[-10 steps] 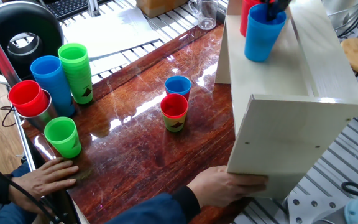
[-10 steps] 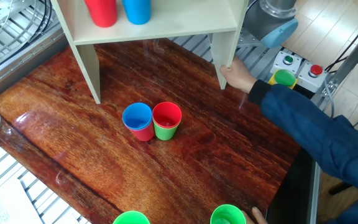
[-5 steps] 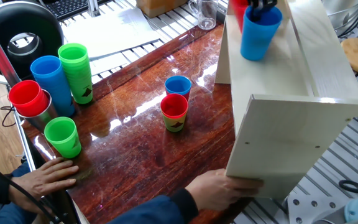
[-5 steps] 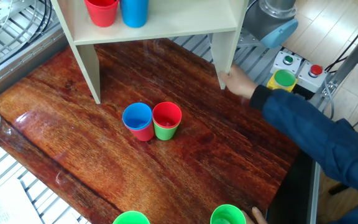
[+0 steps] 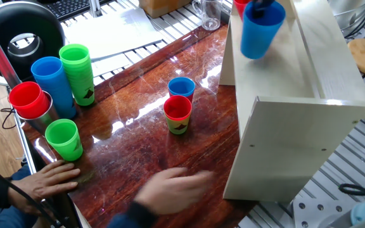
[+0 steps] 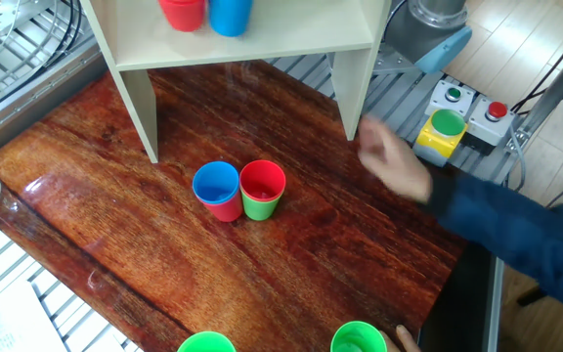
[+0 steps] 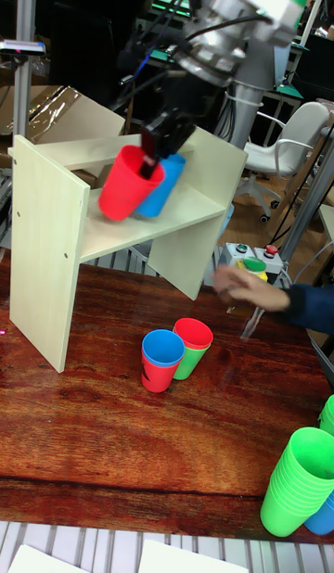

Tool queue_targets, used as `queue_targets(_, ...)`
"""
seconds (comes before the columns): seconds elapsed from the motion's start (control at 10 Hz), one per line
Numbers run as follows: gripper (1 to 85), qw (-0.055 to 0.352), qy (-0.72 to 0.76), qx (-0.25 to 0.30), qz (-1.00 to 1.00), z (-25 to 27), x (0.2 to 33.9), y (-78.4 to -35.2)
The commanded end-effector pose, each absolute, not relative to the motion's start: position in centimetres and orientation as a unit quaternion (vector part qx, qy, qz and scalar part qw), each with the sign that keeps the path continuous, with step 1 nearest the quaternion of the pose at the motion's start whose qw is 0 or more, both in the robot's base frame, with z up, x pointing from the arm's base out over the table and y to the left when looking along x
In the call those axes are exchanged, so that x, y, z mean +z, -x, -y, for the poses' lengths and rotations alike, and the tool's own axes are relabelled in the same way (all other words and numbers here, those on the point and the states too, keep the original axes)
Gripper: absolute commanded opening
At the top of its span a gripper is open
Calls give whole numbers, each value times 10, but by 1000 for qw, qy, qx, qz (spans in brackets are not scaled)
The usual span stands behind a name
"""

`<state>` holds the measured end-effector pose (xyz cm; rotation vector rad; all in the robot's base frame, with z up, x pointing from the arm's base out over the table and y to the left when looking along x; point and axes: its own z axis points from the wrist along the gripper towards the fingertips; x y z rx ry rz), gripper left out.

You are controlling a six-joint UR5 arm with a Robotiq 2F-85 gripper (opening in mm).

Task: Take the cups off the shelf and stack them together

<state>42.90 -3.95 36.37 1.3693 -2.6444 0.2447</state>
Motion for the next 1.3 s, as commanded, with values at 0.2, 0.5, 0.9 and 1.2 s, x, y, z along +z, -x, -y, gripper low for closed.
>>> queue_targets(0.2,13,16,-429,39,902,-61,364,-473)
queue_targets(0.5,13,-24,-458,50,887,-81,314,-535)
queue_targets(0.9,13,-21,-454,68,888,-77,244,-545)
queue_targets(1.2,13,-15,-457,46,888,-68,207,-524)
